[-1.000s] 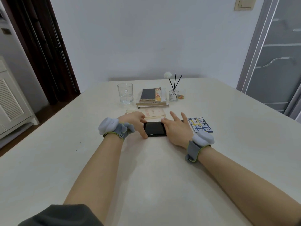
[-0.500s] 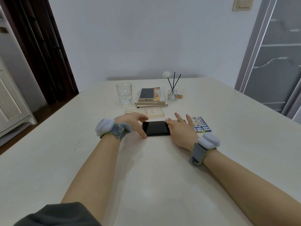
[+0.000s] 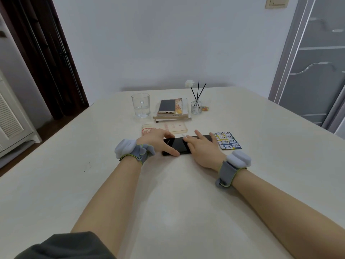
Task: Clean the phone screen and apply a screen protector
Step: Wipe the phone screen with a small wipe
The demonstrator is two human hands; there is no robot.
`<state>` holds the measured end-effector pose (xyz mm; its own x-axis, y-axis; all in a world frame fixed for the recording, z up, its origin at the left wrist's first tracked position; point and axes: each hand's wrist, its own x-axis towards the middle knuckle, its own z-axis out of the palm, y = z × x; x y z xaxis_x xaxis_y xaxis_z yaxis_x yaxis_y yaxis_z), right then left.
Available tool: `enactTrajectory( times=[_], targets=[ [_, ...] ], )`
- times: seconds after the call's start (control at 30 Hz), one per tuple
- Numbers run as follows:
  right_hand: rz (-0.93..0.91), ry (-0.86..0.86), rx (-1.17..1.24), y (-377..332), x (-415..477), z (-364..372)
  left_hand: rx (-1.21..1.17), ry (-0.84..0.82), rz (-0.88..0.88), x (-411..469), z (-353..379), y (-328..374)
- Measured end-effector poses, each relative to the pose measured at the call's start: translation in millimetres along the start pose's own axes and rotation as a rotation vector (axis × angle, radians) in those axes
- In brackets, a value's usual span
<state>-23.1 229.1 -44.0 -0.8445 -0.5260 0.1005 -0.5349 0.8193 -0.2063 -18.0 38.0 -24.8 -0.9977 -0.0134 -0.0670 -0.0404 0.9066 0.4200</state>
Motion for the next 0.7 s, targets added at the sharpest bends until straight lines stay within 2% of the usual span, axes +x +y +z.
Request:
enactTrajectory(
  times=[0.1, 0.3, 0.53, 0.7],
  targets=[
    [-0.078, -0.021, -0.002, -6.8, -4.4, 2.7, -0.005, -0.002, 0.001, -0.3, 0.1, -2.0],
    [0.09, 0.041, -0.026, 26.6, -11.6, -6.0, 0.003, 0.009, 0.003, -0.8, 0.8, -1.3],
    [0.047, 0.02, 0.007, 28.2, -13.2, -3.9, 0.013, 0.006, 0.017, -1.8, 0.5, -0.5],
    [0.047, 0.069, 0.047, 25.1, -14.6, -1.5, 0.015, -0.001, 0.016, -2.6, -0.6, 0.1]
  ],
)
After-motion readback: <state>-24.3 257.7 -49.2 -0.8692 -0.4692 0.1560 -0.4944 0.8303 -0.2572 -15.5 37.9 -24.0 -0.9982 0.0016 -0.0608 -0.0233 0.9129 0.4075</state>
